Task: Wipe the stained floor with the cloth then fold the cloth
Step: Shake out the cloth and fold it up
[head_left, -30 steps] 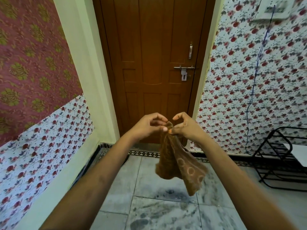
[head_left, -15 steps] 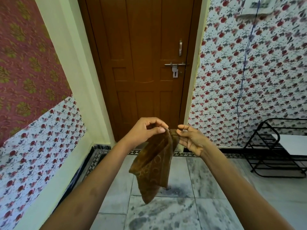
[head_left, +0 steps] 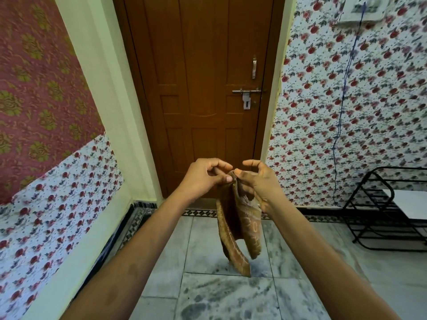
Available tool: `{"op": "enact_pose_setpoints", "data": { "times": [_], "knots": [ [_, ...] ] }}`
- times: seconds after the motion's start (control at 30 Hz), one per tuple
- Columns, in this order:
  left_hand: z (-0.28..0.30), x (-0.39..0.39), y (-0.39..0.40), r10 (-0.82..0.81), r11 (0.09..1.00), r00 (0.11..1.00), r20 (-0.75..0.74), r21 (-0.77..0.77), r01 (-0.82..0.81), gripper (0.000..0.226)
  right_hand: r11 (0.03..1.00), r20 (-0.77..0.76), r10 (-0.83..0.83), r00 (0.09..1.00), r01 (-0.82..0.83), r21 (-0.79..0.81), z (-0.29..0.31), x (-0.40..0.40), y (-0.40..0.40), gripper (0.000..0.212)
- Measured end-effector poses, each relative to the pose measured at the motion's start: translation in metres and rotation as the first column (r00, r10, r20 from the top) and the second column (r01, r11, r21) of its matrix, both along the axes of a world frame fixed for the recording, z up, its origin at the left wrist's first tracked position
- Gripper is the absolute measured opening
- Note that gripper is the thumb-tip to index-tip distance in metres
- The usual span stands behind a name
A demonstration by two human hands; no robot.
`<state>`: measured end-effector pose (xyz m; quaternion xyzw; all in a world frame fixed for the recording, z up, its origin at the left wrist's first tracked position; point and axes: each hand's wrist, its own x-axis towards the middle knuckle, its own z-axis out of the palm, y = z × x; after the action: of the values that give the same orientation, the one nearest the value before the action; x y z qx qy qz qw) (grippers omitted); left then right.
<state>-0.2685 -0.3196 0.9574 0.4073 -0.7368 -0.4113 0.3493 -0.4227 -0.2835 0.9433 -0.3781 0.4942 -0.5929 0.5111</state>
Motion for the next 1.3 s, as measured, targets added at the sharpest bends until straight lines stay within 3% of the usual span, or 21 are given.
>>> {"op": "enact_pose_setpoints", "data": {
  "times": [0.1, 0.27, 0.47, 0.53, 0.6, 0.7, 0.87, 1.03, 1.17, 1.3],
  "knots": [
    [0.005, 0.001, 0.001, -0.022, 1.0, 0.997, 0.074, -0.014, 0.023, 0.022, 0.999, -0.086, -0.019, 0.996, 0.016, -0.04, 0.002, 0.001, 0.001, 0.035],
    [0.008, -0.002, 0.003, 0.004, 0.986, 0.97, 0.241, -0.162, 0.036, 0.015, 0.996, 0.003, -0.074, 0.997, 0.074, -0.048, -0.008, 0.007, 0.004, 0.043],
    [0.009, 0.009, 0.005, -0.074, 0.997, 0.987, 0.139, 0.035, 0.07, 0.007, 0.999, 0.097, 0.003, 0.995, 0.0, -0.033, -0.014, 0.007, 0.002, 0.042],
    [0.009, 0.011, 0.006, -0.081, 0.993, 0.995, 0.057, 0.088, 0.075, 0.004, 0.996, 0.032, 0.055, 0.998, -0.053, -0.066, -0.015, 0.008, 0.003, 0.033],
    [0.01, 0.014, 0.005, -0.054, 0.991, 0.998, -0.035, 0.122, 0.058, 0.004, 0.987, -0.163, 0.069, 0.984, -0.091, -0.129, -0.021, 0.006, 0.008, 0.022],
    [0.02, 0.019, -0.002, 0.025, 0.999, 0.994, -0.104, 0.028, -0.022, 0.009, 0.967, -0.45, 0.078, 0.89, -0.178, -0.184, -0.042, 0.001, 0.016, 0.018],
    [0.042, 0.023, -0.016, 0.147, 0.985, 0.977, -0.151, -0.071, -0.159, 0.011, 0.977, -0.395, 0.023, 0.918, -0.105, -0.188, -0.067, -0.015, 0.019, 0.023],
    [0.049, 0.039, -0.029, 0.274, 0.96, 0.945, -0.177, -0.003, -0.279, 0.013, 0.973, -0.413, -0.048, 0.91, -0.051, -0.226, -0.074, -0.042, 0.018, 0.013],
    [0.05, 0.046, -0.031, 0.361, 0.932, 0.91, -0.205, 0.036, -0.361, 0.012, 0.976, -0.5, -0.064, 0.864, -0.05, -0.211, -0.07, -0.048, 0.011, 0.014],
    [0.044, 0.055, -0.033, 0.408, 0.912, 0.879, -0.245, 0.062, -0.406, 0.014, 0.979, -0.661, -0.076, 0.747, -0.071, -0.193, -0.057, -0.055, 0.005, 0.014]
  ]
}}
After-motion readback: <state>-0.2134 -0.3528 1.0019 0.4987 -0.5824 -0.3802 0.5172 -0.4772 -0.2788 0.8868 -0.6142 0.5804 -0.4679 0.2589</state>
